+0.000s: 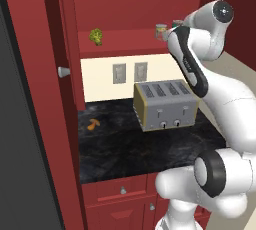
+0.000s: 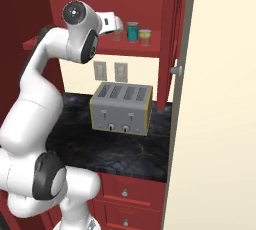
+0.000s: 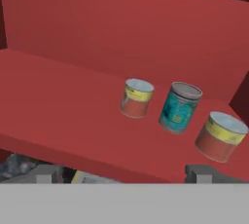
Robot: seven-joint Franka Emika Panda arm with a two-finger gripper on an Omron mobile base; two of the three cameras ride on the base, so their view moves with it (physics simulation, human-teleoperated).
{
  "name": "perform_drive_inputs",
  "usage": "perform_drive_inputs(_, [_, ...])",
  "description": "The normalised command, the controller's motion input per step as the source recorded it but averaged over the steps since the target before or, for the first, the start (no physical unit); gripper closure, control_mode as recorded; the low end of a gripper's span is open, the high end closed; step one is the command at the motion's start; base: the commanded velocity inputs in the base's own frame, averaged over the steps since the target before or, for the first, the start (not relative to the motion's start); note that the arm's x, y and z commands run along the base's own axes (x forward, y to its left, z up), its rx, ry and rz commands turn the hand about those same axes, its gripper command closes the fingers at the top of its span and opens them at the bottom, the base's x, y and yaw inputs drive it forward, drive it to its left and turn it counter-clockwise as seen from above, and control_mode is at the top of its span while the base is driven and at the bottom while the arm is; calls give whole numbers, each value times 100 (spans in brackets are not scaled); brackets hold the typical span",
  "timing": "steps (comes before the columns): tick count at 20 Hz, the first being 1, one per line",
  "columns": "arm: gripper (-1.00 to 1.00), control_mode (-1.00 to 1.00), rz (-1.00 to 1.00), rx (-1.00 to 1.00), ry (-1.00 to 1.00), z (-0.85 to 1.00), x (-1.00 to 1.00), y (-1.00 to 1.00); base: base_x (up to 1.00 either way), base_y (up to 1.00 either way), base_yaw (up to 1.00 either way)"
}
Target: Pick the cans from the counter and place them in their designated side in the cabinet.
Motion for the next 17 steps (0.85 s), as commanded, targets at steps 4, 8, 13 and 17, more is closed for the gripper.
perform_drive_inputs(4, [-100,-100,3,0,-11,0,-98,16,0,0,0])
perform_drive_inputs(8, [-100,-100,3,0,-6,0,-100,15,0,0,0])
perform_drive_inputs(13, [-100,-100,3,0,-3,0,-100,11,0,0,0])
perform_drive_inputs(17, [-100,-100,4,0,-3,0,-100,3,0,0,0])
